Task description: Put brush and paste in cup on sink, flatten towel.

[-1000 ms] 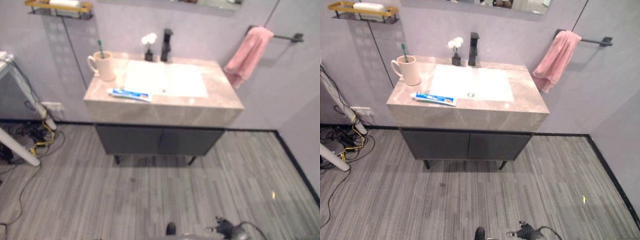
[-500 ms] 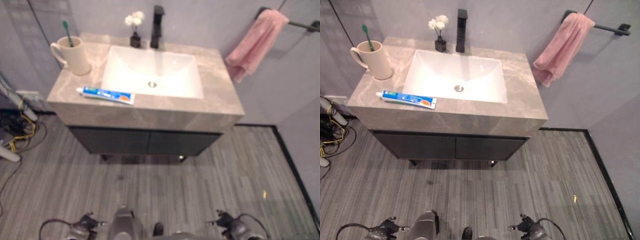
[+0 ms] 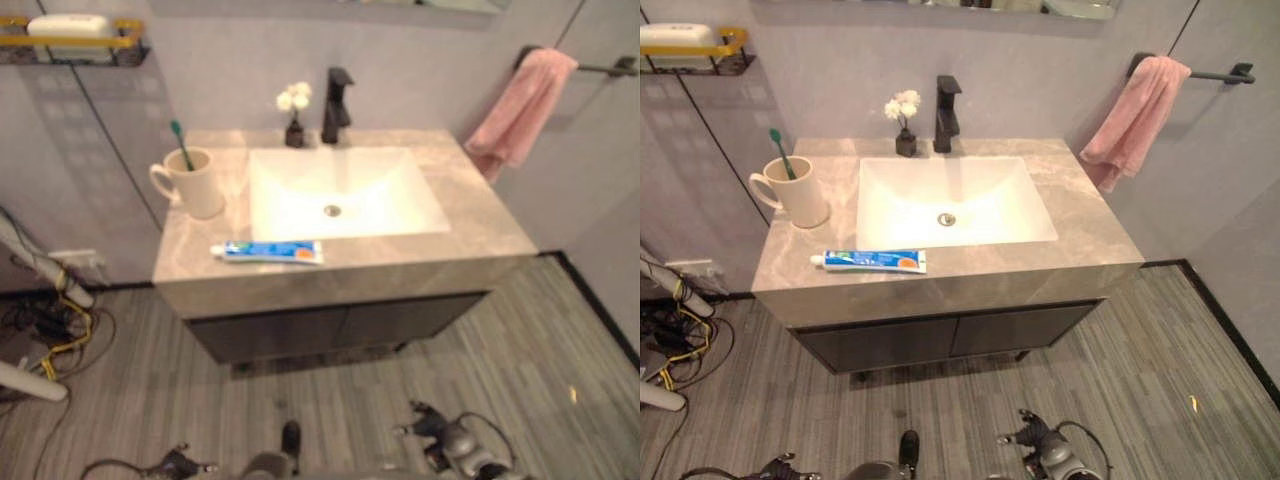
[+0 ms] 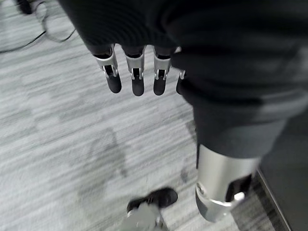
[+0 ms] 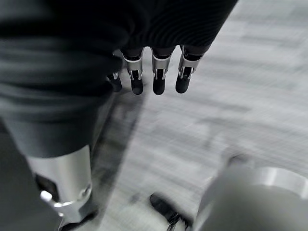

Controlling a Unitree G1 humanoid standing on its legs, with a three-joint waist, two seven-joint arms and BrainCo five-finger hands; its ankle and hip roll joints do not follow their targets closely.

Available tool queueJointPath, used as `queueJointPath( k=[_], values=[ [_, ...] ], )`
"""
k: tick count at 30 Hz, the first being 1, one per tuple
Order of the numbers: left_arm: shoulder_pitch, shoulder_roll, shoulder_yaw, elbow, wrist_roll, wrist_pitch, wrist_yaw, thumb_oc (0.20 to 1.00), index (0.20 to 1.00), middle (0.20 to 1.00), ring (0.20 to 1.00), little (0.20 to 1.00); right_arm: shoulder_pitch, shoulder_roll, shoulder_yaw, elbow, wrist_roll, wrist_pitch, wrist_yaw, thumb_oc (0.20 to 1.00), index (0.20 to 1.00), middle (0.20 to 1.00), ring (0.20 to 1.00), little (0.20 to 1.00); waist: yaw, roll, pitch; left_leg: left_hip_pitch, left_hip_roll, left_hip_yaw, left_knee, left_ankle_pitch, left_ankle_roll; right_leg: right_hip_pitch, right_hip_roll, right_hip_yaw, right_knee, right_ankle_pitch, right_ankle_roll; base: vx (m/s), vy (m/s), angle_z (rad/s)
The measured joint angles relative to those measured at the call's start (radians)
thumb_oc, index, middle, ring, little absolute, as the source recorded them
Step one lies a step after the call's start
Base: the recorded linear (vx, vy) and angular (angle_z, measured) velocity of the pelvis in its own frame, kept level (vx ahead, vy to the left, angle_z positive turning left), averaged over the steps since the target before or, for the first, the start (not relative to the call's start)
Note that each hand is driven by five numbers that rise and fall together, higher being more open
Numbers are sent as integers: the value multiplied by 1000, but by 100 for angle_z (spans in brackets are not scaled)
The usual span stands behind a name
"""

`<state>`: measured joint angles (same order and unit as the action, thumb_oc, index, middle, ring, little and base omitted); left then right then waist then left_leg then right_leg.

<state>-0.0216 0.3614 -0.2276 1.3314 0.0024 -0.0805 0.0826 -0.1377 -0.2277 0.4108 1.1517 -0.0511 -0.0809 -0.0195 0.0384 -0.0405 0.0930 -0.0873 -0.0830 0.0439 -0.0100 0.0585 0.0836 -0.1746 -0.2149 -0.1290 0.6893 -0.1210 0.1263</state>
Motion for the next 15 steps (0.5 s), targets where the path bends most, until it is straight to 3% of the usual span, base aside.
queueJointPath(
  k=[1,3,5,6,7,9,11,13,15],
  values=[
    [23,2,-29,-46,6,-3,1,1000,1000,1000,1000,1000,-8,-10,19,-4,-26,-3,1,1000,1000,1000,1000,1000,7,-2,13,11,-17,12,1,-10,22,-42,-14,-3,67,49,-6,156,154,-19],
    [43,-11,-72,-87,26,-10,-6,1000,1000,1000,1000,1000,-4,-25,4,-17,-30,-6,1,1000,1000,1000,1000,1000,13,16,29,40,-13,24,-13,-12,24,-46,-33,-24,49,25,5,131,44,-16],
    [71,-14,-90,-114,40,-26,-12,1000,1000,1000,1000,1000,5,-39,-15,-23,-37,-4,2,1000,1000,1000,1000,1000,25,37,46,58,-11,31,-24,-15,20,-28,-55,-100,-128,14,20,208,-85,-5],
    [85,-12,-91,-144,48,-24,-21,1000,1000,1000,1000,1000,0,-53,-19,-19,-50,-4,2,1000,1000,1000,1000,1000,25,53,46,61,-7,31,-39,-20,16,13,-65,-174,-360,62,31,155,-182,-1],
    [87,-9,-93,-155,55,-27,-23,1000,1000,1000,1000,1000,-5,-63,-22,-22,-60,-4,0,1000,1000,1000,1000,1000,25,53,49,54,-5,29,-32,-20,18,34,-51,-160,-467,91,59,164,-229,7],
    [102,16,-101,-205,56,-28,-28,1000,1000,1000,1000,1000,-6,-79,-18,-34,-69,-2,0,1000,1000,1000,1000,1000,29,50,51,52,-11,22,-20,-25,17,41,-45,-85,-566,146,75,210,-315,20],
    [116,32,-106,-243,56,-37,-27,1000,1000,1000,1000,1000,-9,-87,-13,-39,-69,-3,0,1000,1000,1000,1000,1000,32,48,50,52,-15,16,-17,-28,21,44,-45,-79,-562,167,68,200,-361,22],
    [145,71,-102,-322,64,-54,-27,1000,1000,1000,1000,1000,-14,-86,-14,-36,-69,-5,0,1000,1000,1000,1000,1000,38,25,35,52,-20,-4,-25,-25,7,48,-23,-124,-525,163,55,189,-483,27],
    [170,116,-103,-389,65,-58,-32,1000,1000,1000,1000,1000,-6,-96,-6,-73,-69,-8,1,1000,1000,1000,1000,1000,42,-3,14,31,-17,-40,-26,-23,-8,56,31,-144,-518,125,-7,88,-310,45]
  ],
)
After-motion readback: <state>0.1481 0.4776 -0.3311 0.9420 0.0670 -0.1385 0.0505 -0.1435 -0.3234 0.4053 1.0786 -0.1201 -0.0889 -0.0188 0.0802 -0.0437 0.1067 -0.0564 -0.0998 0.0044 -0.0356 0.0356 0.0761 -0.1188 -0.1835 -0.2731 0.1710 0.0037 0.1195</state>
